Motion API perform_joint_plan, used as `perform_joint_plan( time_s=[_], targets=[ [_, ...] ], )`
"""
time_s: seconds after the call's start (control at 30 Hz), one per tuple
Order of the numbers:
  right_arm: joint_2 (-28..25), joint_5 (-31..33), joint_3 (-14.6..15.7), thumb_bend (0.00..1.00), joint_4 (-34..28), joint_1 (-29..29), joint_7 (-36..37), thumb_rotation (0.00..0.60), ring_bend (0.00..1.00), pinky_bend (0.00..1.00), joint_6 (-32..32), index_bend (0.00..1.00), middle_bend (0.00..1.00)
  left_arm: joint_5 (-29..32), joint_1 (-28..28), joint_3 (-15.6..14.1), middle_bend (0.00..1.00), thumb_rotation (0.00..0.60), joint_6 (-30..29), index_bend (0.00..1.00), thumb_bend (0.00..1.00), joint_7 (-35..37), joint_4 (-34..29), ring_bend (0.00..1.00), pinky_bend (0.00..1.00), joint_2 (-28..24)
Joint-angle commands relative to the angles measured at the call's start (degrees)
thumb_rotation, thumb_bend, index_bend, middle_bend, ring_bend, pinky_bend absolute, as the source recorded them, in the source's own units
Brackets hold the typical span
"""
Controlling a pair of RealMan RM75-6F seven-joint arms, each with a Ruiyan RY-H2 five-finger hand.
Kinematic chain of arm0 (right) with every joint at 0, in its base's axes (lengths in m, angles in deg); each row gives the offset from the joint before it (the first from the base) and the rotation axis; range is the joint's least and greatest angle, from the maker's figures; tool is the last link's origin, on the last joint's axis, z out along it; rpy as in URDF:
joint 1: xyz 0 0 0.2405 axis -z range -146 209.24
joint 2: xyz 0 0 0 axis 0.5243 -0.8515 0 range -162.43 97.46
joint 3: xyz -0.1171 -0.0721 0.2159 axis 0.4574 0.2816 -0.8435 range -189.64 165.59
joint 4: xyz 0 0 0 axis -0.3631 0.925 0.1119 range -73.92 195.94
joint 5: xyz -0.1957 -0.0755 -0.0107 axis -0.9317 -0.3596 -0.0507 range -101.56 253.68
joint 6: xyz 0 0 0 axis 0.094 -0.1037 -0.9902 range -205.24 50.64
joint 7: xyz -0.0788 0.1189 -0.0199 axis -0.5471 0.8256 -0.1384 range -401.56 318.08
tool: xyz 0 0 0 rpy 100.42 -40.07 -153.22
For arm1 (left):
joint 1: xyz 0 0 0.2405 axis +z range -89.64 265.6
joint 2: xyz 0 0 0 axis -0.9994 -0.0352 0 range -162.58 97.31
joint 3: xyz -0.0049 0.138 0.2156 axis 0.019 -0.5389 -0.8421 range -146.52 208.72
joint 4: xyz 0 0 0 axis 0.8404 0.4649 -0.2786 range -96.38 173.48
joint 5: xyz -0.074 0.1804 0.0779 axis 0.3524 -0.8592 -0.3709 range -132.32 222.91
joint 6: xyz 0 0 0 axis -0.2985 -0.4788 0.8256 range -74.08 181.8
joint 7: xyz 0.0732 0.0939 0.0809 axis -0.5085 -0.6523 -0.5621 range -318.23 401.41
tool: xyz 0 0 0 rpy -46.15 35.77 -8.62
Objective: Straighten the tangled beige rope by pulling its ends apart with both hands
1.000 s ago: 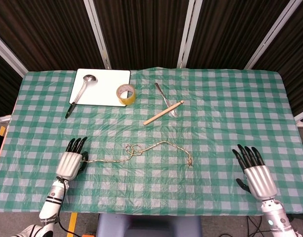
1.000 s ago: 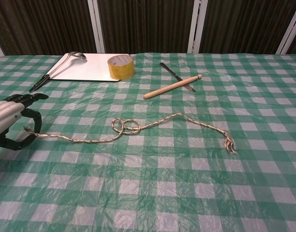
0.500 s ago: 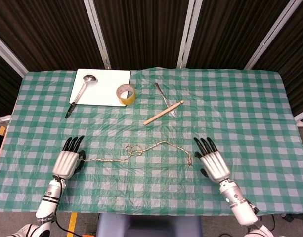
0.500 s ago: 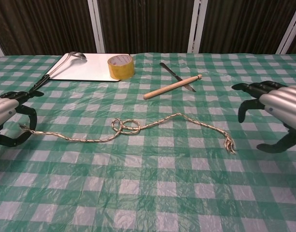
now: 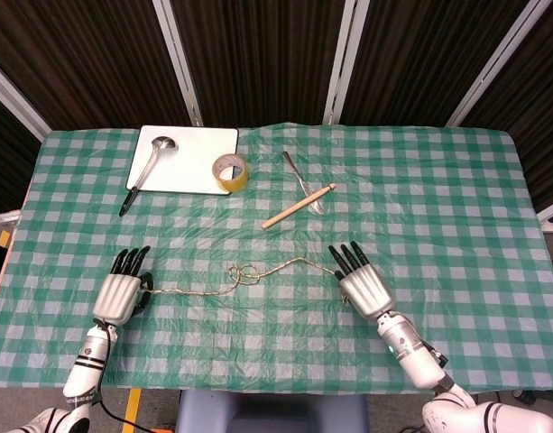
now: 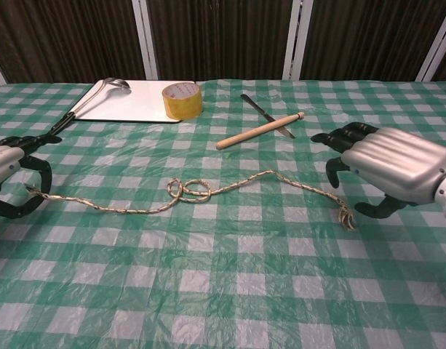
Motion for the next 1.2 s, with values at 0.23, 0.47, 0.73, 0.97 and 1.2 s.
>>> perform_joint_plan(
  time_s=[0.23,0.47,0.73,0.97,1.2],
  targets=[
    [1.90,0.67,1.75,0.40,3.33,-2.29,-0.40,0.600,0.00,0.00,1.76,0.52,0.00,0.55,-0.12,0.09,0.03,0.600,0.36,0.64,0.53,0.00,0.88,0.00,0.07,0.37],
    [2.18,1.92,2.26,0.41,3.74,-2.91,-1.18,0.600,0.00,0.00,1.50,0.54,0.00,0.66,-0.30,0.22,0.03,0.600,0.44,0.64,0.53,0.27,0.96,0.00,0.07,0.33],
    [1.33,3.76,2.92,0.41,3.50,-3.32,-2.74,0.600,0.00,0.00,1.41,0.54,0.00,0.90,-0.45,0.22,0.03,0.600,0.77,0.64,0.53,0.54,1.29,0.00,0.07,0.33],
    [1.80,5.20,3.25,0.42,3.76,-3.96,-3.84,0.600,0.00,0.00,1.44,0.57,0.00,1.12,-0.56,0.28,0.03,0.600,0.97,0.64,0.53,0.70,1.46,0.00,0.07,0.41],
    [2.26,6.14,3.82,0.49,4.23,-4.32,-4.66,0.600,0.00,0.00,1.19,0.63,0.00,1.25,-0.61,0.25,0.03,0.600,1.10,0.64,0.53,0.83,1.60,0.00,0.07,0.43]
  ],
)
